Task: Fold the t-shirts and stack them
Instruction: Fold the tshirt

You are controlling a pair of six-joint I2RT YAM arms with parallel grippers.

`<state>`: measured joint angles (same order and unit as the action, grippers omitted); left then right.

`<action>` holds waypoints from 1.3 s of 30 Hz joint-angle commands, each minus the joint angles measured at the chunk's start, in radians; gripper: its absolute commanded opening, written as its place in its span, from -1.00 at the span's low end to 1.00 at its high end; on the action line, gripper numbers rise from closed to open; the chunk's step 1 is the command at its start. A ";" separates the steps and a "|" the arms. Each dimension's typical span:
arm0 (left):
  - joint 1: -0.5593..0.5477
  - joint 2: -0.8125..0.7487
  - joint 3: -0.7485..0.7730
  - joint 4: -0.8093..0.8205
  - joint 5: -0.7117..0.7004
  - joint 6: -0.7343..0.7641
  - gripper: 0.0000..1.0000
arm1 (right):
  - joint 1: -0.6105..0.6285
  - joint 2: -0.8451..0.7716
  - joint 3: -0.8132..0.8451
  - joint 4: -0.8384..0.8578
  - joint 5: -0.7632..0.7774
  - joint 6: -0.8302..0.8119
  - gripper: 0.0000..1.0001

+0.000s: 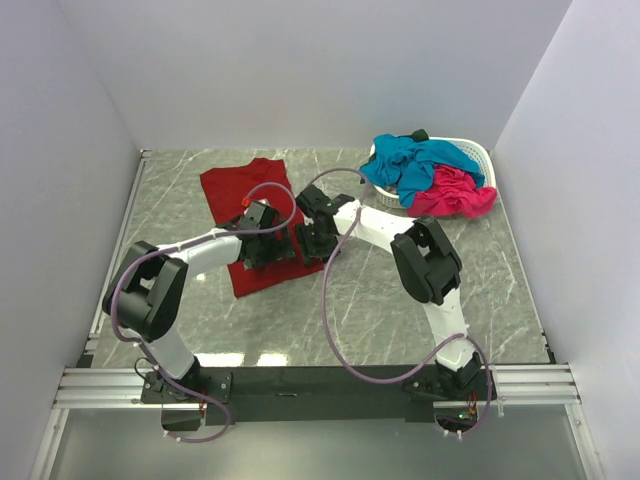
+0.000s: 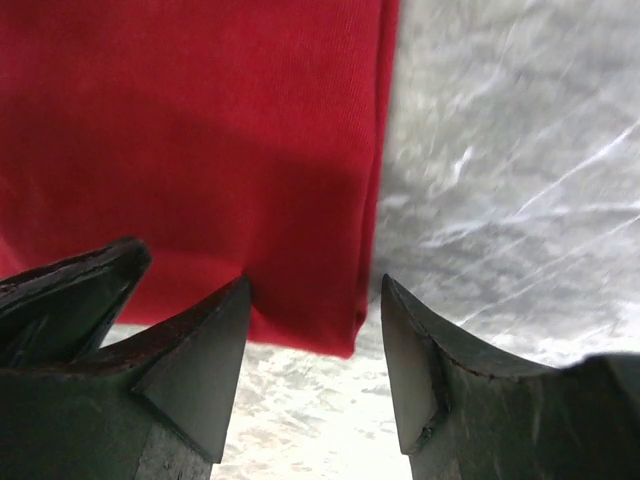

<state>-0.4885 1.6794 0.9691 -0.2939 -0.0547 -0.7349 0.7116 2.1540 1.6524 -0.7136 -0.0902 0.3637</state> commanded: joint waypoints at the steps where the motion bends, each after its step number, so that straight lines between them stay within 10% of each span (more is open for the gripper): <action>1: -0.038 0.051 -0.036 0.016 0.023 0.014 0.89 | 0.012 -0.045 -0.068 0.003 0.036 0.021 0.23; 27: -0.159 -0.251 -0.328 -0.122 -0.028 -0.061 0.91 | 0.029 -0.229 -0.296 -0.004 0.004 0.083 0.21; 39: -0.087 -0.327 -0.144 -0.215 -0.137 -0.046 0.99 | 0.063 -0.256 -0.198 -0.060 -0.068 0.058 0.19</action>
<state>-0.6182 1.3197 0.7574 -0.5018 -0.1509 -0.7979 0.7578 1.9575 1.4010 -0.7467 -0.1291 0.4309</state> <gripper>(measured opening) 0.993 0.597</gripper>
